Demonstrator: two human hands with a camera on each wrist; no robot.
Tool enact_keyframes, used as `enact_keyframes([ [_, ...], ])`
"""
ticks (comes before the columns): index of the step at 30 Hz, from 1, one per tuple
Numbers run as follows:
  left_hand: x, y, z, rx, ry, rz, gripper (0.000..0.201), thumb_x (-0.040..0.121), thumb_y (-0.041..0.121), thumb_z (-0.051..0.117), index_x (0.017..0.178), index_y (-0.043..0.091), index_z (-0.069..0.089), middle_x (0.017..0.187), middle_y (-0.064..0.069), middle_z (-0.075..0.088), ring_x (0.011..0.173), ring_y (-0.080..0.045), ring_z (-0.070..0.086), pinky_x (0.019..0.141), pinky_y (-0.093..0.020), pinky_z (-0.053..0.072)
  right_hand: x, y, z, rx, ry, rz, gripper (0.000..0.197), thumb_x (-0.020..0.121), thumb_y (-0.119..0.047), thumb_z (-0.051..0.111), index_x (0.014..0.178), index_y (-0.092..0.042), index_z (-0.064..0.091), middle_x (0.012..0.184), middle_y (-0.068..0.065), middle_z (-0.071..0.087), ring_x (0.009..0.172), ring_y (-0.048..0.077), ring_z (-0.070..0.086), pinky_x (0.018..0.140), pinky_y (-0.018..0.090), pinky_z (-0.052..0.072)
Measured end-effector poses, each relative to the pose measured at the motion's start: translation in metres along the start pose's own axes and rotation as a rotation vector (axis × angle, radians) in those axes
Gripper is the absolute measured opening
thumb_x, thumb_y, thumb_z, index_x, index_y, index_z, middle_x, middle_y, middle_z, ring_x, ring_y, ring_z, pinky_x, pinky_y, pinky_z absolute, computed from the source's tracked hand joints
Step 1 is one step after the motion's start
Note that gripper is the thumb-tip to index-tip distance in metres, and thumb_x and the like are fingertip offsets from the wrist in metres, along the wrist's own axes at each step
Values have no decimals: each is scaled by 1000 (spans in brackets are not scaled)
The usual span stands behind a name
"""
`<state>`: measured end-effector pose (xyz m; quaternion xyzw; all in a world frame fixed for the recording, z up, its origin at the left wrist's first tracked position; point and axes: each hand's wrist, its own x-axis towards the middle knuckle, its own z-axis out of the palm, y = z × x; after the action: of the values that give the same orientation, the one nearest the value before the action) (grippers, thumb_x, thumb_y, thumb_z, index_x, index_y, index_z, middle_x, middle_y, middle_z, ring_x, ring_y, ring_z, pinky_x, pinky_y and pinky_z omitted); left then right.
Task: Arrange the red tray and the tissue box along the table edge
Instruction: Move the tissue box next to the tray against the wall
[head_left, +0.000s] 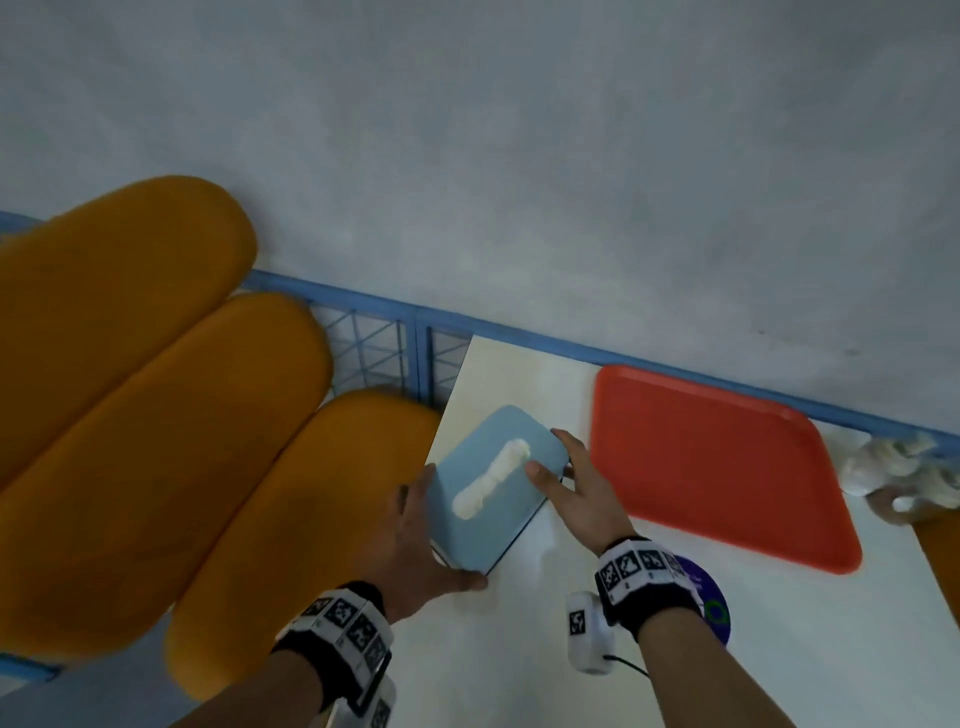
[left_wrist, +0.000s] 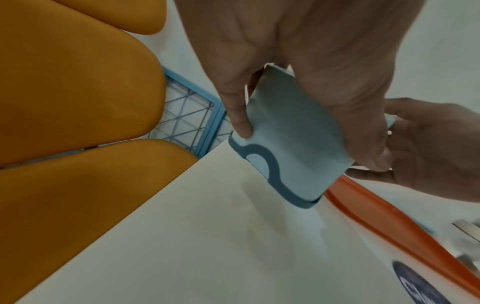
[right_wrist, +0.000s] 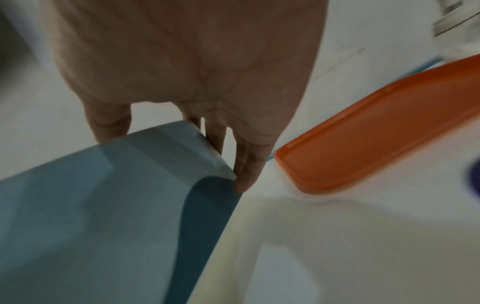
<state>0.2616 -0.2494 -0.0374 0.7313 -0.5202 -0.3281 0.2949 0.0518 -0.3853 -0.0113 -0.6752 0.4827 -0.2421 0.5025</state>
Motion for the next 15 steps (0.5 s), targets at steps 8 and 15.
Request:
enact_keyframes([
  [8,163,26,14,28,16,-7,139,40,54,94,146,30,8,130,7,32,121,-19,36,104,-48,44,168,16,-27,-44,64,46,52,86,-48,63,130,-35,36,115,-9,59,98,11,59,83,31,45],
  [15,224,13,23,70,-69,-39,142,44,59,91,149,29,1,141,0,30,129,-24,36,106,-44,43,236,43,-25,-123,69,152,63,85,-45,63,138,-28,34,127,-1,54,107,18,55,93,34,43],
])
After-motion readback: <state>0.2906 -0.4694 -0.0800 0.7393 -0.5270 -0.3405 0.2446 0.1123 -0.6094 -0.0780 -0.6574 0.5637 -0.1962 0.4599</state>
